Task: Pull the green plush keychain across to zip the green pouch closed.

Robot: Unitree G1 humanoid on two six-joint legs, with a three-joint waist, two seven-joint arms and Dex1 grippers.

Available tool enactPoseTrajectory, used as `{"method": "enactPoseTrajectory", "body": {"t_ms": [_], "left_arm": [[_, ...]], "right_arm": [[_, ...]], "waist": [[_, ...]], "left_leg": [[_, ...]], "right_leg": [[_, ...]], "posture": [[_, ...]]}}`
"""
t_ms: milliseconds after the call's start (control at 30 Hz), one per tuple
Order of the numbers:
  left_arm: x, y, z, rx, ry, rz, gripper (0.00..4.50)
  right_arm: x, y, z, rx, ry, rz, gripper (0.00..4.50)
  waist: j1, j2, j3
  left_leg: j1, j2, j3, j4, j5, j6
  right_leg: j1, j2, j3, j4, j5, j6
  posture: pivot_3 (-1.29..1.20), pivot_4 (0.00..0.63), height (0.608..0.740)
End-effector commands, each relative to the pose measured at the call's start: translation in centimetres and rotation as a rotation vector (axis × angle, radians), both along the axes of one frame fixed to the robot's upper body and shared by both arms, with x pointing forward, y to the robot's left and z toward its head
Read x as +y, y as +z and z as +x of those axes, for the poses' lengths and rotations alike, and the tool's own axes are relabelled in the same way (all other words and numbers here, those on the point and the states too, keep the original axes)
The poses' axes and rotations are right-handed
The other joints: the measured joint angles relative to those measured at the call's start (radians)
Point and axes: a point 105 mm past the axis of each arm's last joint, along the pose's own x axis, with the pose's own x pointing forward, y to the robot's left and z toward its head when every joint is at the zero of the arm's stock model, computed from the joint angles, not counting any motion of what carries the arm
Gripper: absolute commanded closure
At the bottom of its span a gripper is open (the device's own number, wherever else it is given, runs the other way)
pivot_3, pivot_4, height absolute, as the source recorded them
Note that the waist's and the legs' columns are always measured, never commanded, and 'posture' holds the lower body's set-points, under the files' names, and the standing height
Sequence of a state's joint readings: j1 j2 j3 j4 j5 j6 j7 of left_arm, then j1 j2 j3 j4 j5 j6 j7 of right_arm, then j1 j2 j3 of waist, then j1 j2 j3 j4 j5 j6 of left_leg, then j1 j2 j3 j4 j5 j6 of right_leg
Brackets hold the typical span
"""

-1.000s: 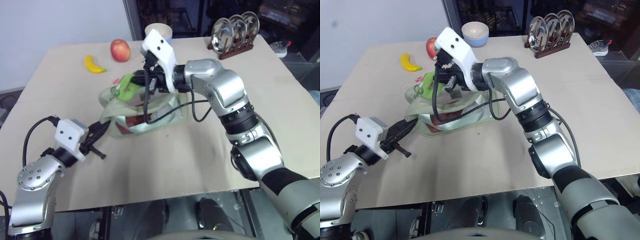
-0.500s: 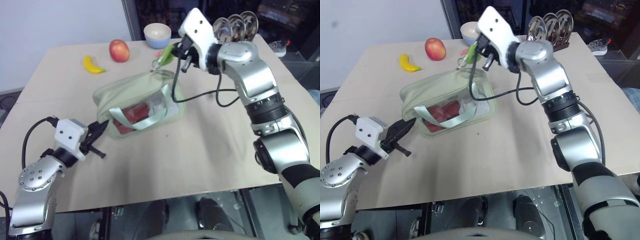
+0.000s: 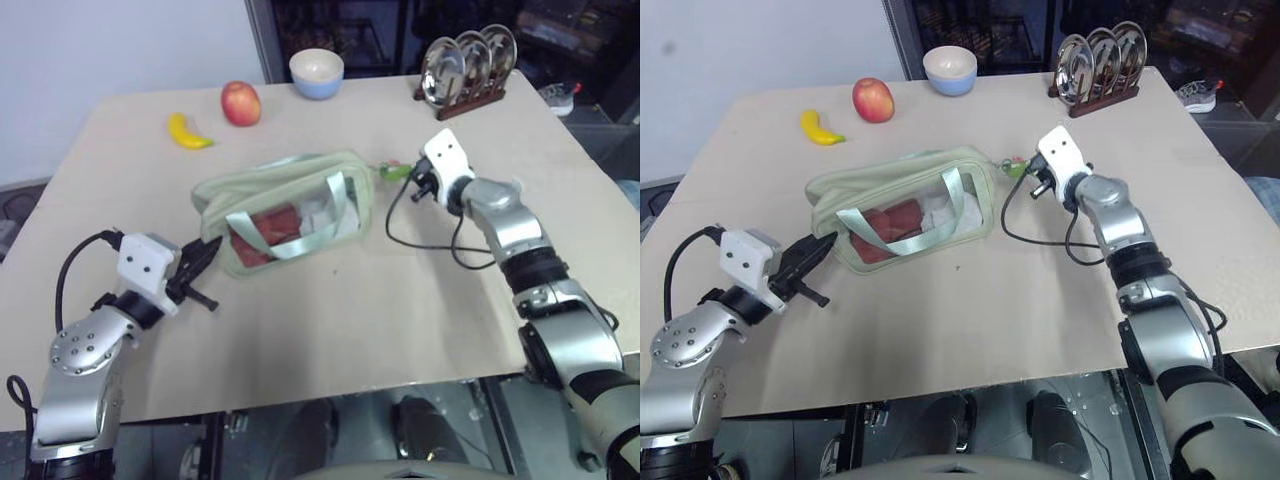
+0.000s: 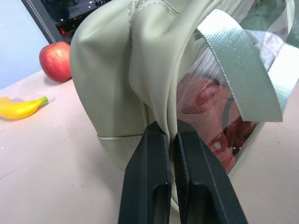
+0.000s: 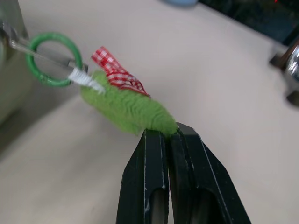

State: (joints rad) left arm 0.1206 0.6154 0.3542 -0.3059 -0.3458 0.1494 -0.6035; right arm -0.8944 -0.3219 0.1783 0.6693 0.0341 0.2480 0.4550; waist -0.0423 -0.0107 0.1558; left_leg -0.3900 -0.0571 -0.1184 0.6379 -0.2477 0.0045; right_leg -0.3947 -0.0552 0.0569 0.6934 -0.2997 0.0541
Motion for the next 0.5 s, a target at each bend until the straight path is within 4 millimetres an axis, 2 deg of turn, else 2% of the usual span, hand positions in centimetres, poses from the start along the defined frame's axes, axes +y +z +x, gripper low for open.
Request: {"method": "enactPoseTrajectory", "body": {"t_ms": [33,133,267,400,500], "left_arm": [[2.8,-1.9,-0.2,0.08,0.131,-0.024,4.5],[3.0,-1.7,-0.2,0.075,0.143,-0.036,4.5],[3.6,-1.9,-0.4,0.086,0.16,-0.02,4.5],[4.1,-2.1,-0.5,0.095,0.186,0.0,4.5],[4.5,-2.3,-0.5,0.1,0.205,0.008,4.5]], "right_arm": [[-2.6,-3.3,-0.1,0.073,-0.142,0.056,4.43],[-1.8,0.7,0.2,-0.003,-0.127,0.232,4.43],[-3.6,7.1,0.5,-0.15,-0.14,0.368,4.43],[-4.6,12.8,-0.2,-0.276,-0.077,0.376,4.43],[-5.3,15.0,-0.4,-0.339,-0.064,0.295,4.43]], "waist": [[-0.001,0.0,0.0],[-0.001,0.002,0.001],[-0.002,0.003,0.001],[0.004,0.004,0.002],[0.007,0.004,0.002]], "left_leg": [[0.003,0.0,0.0,0.0,0.0,0.0],[0.007,0.0,0.001,-0.001,0.0,0.0],[0.008,0.001,0.001,0.0,0.0,0.0],[0.007,0.001,0.0,-0.001,0.0,0.0],[0.004,0.0,-0.001,-0.001,0.0,0.0]], "right_leg": [[0.002,0.0,0.0,0.0,0.0,0.0],[0.005,0.001,0.002,0.001,0.0,0.0],[0.007,0.001,0.002,0.001,0.0,0.0],[0.006,0.001,0.0,0.0,0.0,0.0],[0.005,0.0,-0.001,-0.002,0.0,0.0]], "posture": [[0.0,0.15,0.74],[0.0,0.15,0.74],[0.0,0.15,0.74],[0.0,0.15,0.74],[0.0,0.15,0.74]]}}
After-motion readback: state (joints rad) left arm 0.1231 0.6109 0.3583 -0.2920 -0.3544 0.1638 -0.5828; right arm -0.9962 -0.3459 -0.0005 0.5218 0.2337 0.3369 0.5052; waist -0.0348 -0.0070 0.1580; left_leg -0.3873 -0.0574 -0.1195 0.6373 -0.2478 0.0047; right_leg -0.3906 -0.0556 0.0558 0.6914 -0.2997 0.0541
